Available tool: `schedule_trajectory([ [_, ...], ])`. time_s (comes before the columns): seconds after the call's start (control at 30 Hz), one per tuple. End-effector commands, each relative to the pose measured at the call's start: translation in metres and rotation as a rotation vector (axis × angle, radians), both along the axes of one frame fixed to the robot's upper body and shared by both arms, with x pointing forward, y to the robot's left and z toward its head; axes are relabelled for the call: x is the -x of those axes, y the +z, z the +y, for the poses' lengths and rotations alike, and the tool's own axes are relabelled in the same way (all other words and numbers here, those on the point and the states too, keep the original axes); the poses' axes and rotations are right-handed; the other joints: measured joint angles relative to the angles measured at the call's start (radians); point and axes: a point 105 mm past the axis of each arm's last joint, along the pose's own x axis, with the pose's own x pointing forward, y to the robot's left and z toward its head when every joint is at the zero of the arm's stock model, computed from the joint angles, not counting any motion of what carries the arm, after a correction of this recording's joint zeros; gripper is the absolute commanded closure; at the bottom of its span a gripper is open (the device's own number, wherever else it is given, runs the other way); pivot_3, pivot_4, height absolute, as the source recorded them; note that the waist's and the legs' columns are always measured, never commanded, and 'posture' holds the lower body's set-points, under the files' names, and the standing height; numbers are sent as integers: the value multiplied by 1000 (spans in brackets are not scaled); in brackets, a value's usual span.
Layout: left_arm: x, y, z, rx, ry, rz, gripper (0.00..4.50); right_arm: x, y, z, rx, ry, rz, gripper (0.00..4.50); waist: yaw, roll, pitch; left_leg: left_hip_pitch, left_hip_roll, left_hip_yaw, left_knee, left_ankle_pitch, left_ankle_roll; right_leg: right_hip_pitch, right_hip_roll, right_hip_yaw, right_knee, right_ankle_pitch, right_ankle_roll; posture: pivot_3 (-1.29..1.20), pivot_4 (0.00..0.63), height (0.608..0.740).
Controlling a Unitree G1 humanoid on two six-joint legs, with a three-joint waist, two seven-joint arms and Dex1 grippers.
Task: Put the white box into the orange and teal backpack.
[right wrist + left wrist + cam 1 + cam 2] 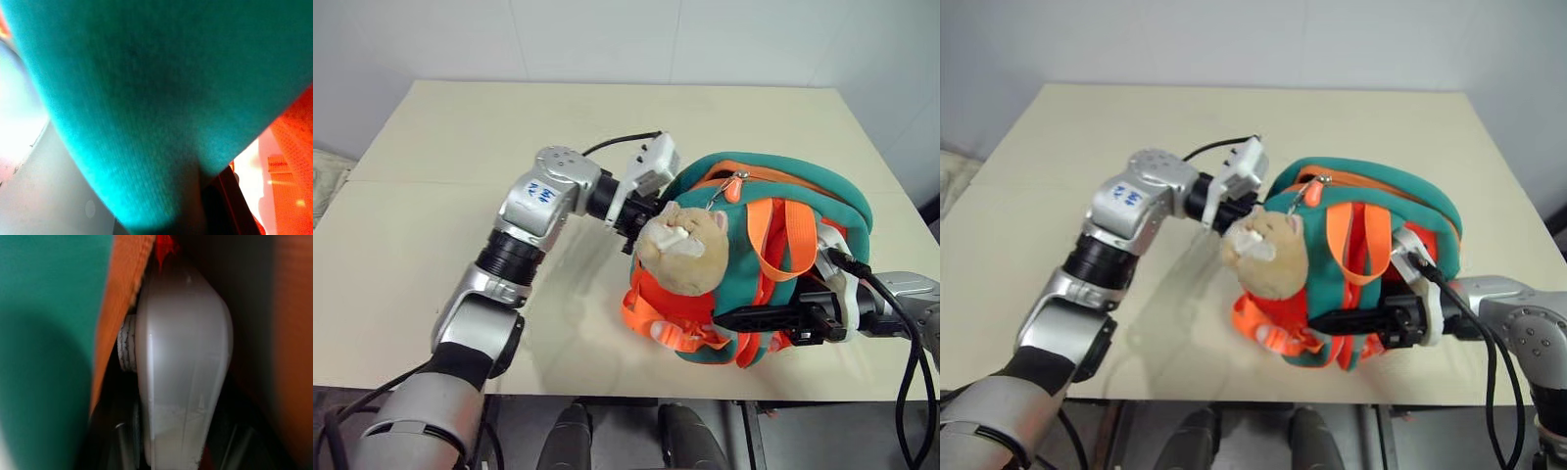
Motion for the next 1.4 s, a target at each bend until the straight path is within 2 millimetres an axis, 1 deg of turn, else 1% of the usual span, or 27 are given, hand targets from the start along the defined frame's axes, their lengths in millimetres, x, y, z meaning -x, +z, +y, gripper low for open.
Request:
schedule_trajectory([
  [0.03, 22, 12, -16, 61, -136, -48, 3195, 3, 1, 3, -6, 11, -11, 4482, 0, 0, 0, 0, 0, 0, 0, 0, 0, 0, 0, 0, 0, 0, 0, 0, 150, 740],
  [0.1, 22, 11, -13, 79, -128, -41, 2497, 3, 1, 3, -6, 10, -11, 4482, 0, 0, 0, 1, 0, 0, -1, 0, 0, 0, 0, 0, 0, 0, 0, 0, 150, 740],
  [0.17, 22, 10, -3, 84, -121, -30, 1963, 3, 1, 3, -6, 8, -11, 4482, -1, 0, 0, 0, 0, 0, -1, 0, 0, 0, 0, 0, 0, 0, 0, 0, 150, 740],
  [0.2, 22, 10, 1, 85, -116, -27, 1624, 3, 1, 3, -6, 7, -11, 4482, -3, 0, 0, 0, 0, 0, -1, 0, 0, 0, 0, 0, 0, 0, 0, 0, 150, 740],
  [0.3, 12, 12, 23, 97, -49, -46, 806, 2, 1, 3, -7, 7, -11, 4482, -15, 0, 0, 1, 1, 0, -1, 0, 0, 0, 1, 0, 1, 0, 0, 0, 150, 740],
  [0.4, 7, 15, 45, 85, -17, -50, 35, 1, 1, 3, -6, 9, -9, 4482, -19, 0, 0, 2, 1, 0, -1, 0, 0, -1, 1, 0, 2, 0, 0, 0, 150, 740],
  [0.53, 1, 24, 71, 80, 32, -63, 35, -1, 0, 4, -6, 16, -8, 4482, -17, 0, 0, 2, 1, 0, -1, 0, 0, 0, 1, 0, 2, 0, -1, 0, 150, 740],
  [0.67, 4, 33, 101, 65, 62, -33, 35, -3, 0, 6, -7, 23, -6, 4482, -14, 0, 0, 2, 1, 0, -1, 0, 0, 0, 1, 0, 2, 0, -1, 0, 150, 740],
  [0.77, 15, 38, 122, 42, 47, 10, 35, -3, -1, 6, -7, 25, -5, 4482, -19, 0, 0, 2, 2, 0, -2, 0, 0, -1, 1, 0, 1, 0, -1, 0, 150, 740],
  [0.83, 25, 40, 133, 27, 33, 34, 35, -4, -1, 6, -7, 24, -4, 4482, -20, 0, 0, 2, 2, 0, -3, 0, 0, -1, 1, 0, 2, 0, -1, 0, 150, 740],
  [0.87, 30, 44, 137, 35, 27, 43, 35, -4, -2, 6, -6, 24, -5, 4482, -20, 0, 0, 2, 2, 0, -3, 0, 0, -1, 1, 0, 2, 0, -1, 0, 150, 740],
  [0.9, 35, 53, 140, 62, 26, 49, 35, -4, -2, 6, -6, 26, -5, 4482, -19, 0, 0, 2, 2, 0, -3, 0, 0, -1, 1, 0, 2, 0, -2, 0, 150, 740],
  [0.93, 38, 60, 142, 90, 27, 45, 35, -4, -2, 6, -6, 28, -5, 4482, -18, 0, 0, 2, 2, 0, -3, 0, 0, -1, 1, -1, 2, 0, -2, 0, 150, 740],
  [1.0, 42, 68, 143, 124, 32, 43, 35, -4, -2, 6, -6, 32, -6, 4482, -16, 0, 0, 1, 2, 0, -3, 0, 0, -1, 1, -1, 2, 0, -2, 0, 150, 740],
  [1.1, 49, 74, 138, 169, 7, 72, 35, -6, -3, 7, -5, 35, -7, 4482, -15, 0, 0, 2, 2, 0, -3, 0, 0, -1, 1, -1, 2, -1, -2, 0, 150, 740],
  [1.2, 55, 70, 131, 155, -14, 49, 35, -7, -2, 8, -12, 41, -12, 4482, -17, 0, 0, 2, 2, 0, -3, 0, 0, -1, 1, -1, 2, -1, -2, 0, 150, 740],
  [1.27, 60, 70, 122, 164, -45, 38, 35, -8, -2, 9, -12, 46, -15, 4482, -18, 0, 0, 2, 2, 0, -3, 0, 0, -1, 1, -1, 2, -1, -2, 0, 150, 740],
  [1.4, 67, 62, 103, 147, -99, 3, 35, -10, -2, 9, -15, 50, -19, 4482, -17, 0, 0, 2, 2, 0, -2, 0, 0, -1, 1, -1, 2, -1, -2, 0, 150, 740],
])
